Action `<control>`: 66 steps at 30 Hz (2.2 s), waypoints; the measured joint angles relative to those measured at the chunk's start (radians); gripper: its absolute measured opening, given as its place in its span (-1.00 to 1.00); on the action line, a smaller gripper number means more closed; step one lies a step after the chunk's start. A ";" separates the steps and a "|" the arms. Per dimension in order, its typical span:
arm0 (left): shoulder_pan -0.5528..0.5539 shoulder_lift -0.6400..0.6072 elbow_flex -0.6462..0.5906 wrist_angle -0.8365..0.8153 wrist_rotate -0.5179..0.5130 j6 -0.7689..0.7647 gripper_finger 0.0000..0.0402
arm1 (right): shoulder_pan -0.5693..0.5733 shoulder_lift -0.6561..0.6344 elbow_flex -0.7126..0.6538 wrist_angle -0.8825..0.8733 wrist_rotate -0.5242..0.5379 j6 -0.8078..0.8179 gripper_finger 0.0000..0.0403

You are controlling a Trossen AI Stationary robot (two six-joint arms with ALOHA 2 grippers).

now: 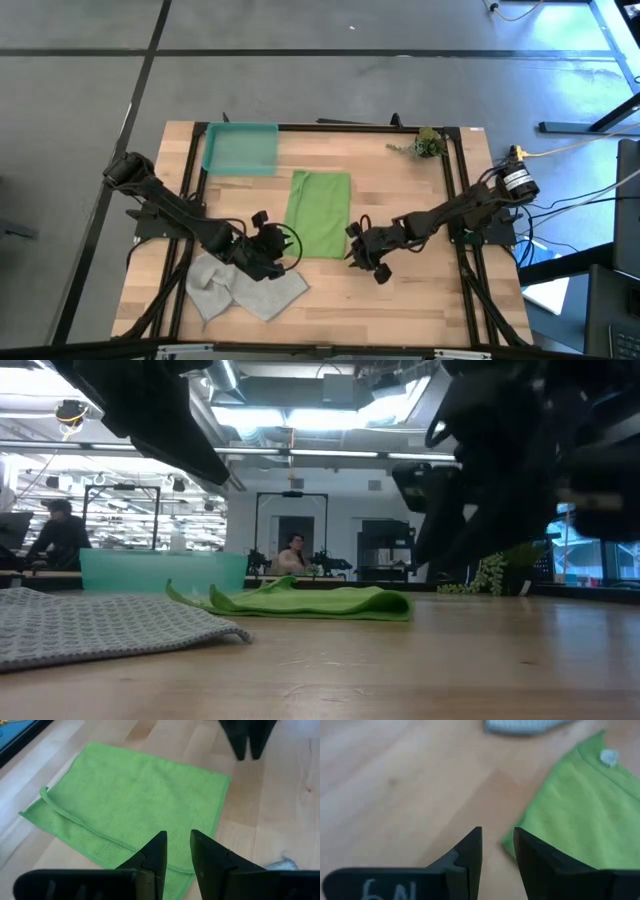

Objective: Roll microfiber towels into tight, uniform cylinder then place into a basket
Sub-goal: Roll the green towel

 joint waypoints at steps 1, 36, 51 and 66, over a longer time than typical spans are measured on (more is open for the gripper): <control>0.000 0.000 0.000 0.000 0.000 0.000 -0.59 | 0.000 0.010 0.000 0.005 0.014 0.000 -0.44; 0.000 0.000 0.000 0.003 0.003 0.009 -0.59 | -0.002 0.184 0.003 0.119 0.177 0.024 -0.79; 0.000 0.000 0.000 0.003 0.004 0.010 -0.59 | -0.013 0.087 0.022 0.126 0.348 0.096 -0.98; 0.000 0.001 0.000 0.003 0.011 0.009 -0.59 | -0.196 0.078 0.083 0.121 0.420 0.238 -0.99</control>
